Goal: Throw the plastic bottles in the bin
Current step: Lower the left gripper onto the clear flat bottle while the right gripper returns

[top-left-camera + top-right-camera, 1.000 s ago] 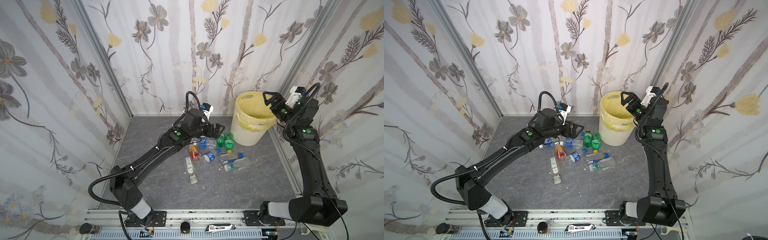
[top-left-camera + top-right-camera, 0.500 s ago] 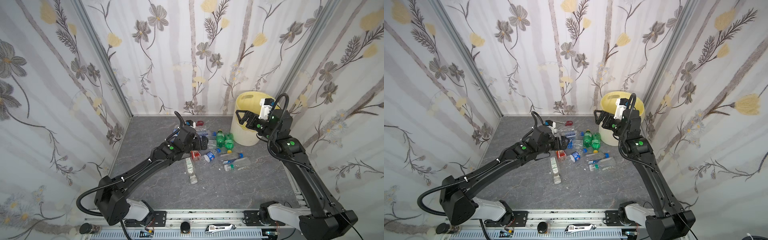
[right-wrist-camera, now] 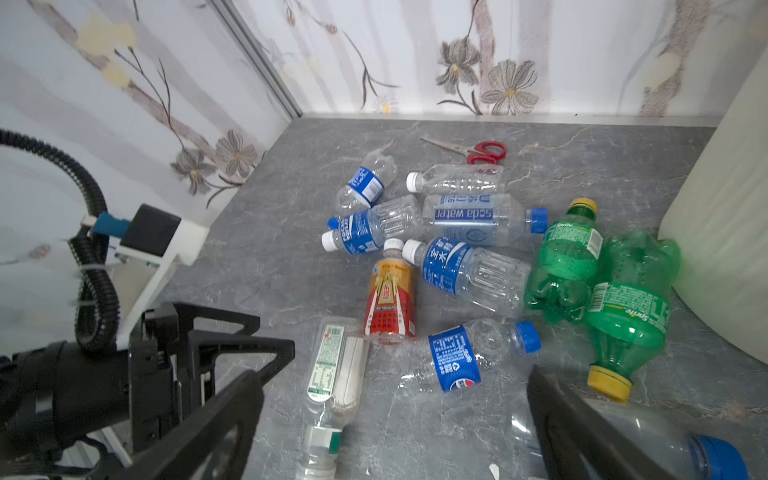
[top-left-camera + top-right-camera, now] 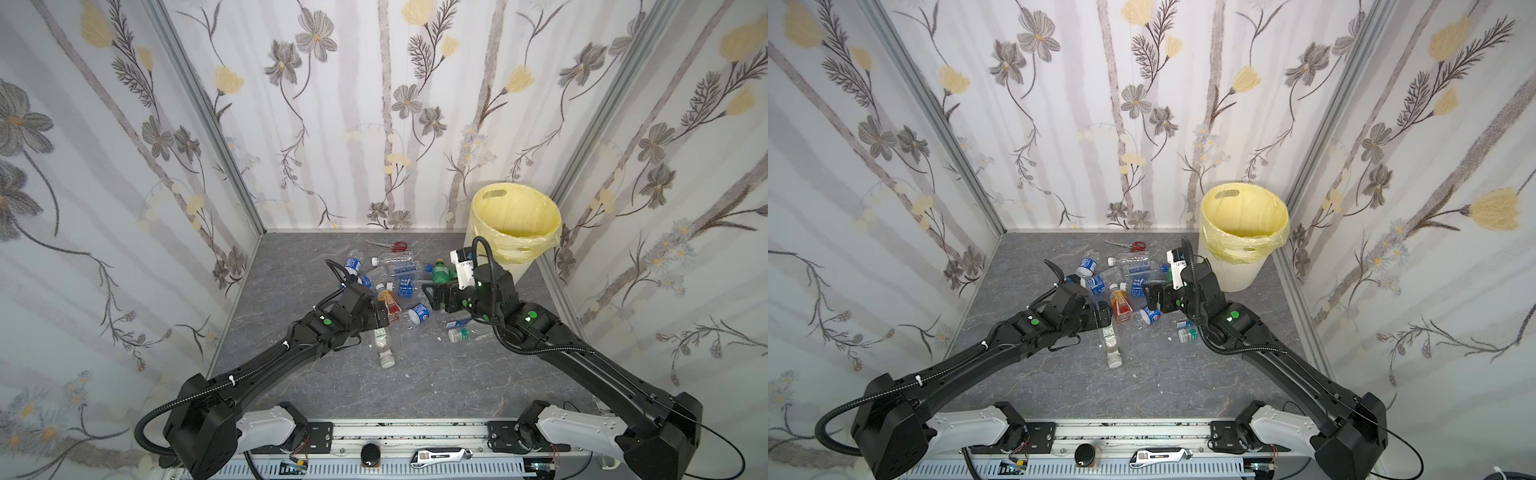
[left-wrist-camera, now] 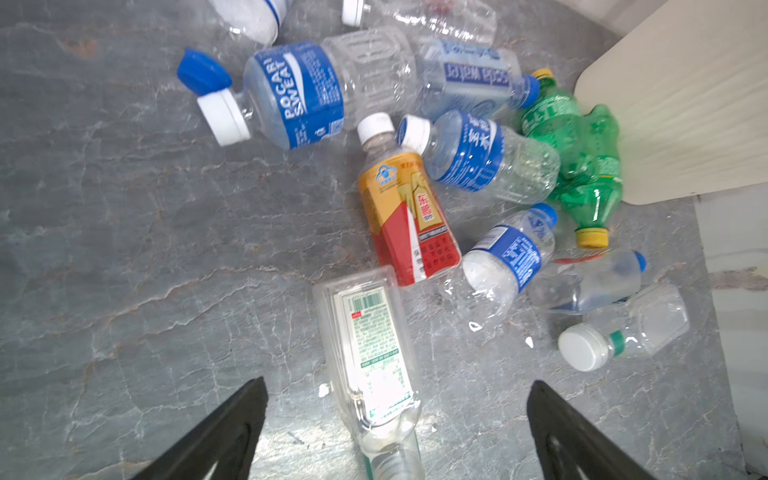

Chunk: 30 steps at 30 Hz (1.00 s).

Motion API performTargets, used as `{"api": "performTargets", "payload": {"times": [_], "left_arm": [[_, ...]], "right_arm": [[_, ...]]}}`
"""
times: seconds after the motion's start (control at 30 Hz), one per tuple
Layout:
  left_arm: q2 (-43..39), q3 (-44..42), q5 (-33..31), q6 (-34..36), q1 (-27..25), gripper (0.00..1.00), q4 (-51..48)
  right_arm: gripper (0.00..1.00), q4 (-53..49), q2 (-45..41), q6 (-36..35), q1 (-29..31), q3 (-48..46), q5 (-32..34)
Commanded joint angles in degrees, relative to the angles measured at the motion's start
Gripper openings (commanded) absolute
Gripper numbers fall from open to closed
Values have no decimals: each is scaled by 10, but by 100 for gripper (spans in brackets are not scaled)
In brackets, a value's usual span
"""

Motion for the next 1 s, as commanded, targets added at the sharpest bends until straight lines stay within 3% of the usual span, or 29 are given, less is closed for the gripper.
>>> {"api": "performTargets", "payload": {"times": [0.0, 0.27, 0.53, 0.97], "left_arm": [[27, -2, -16, -17, 3, 100, 0], [117, 37, -10, -9, 12, 100, 1], [156, 43, 4, 5, 16, 100, 6], [195, 71, 49, 26, 47, 92, 16]], "right_arm": [[100, 49, 8, -18, 22, -30, 50], [100, 83, 21, -19, 53, -61, 73], [100, 111, 12, -12, 53, -106, 67], [100, 120, -16, -13, 79, -129, 73]]}}
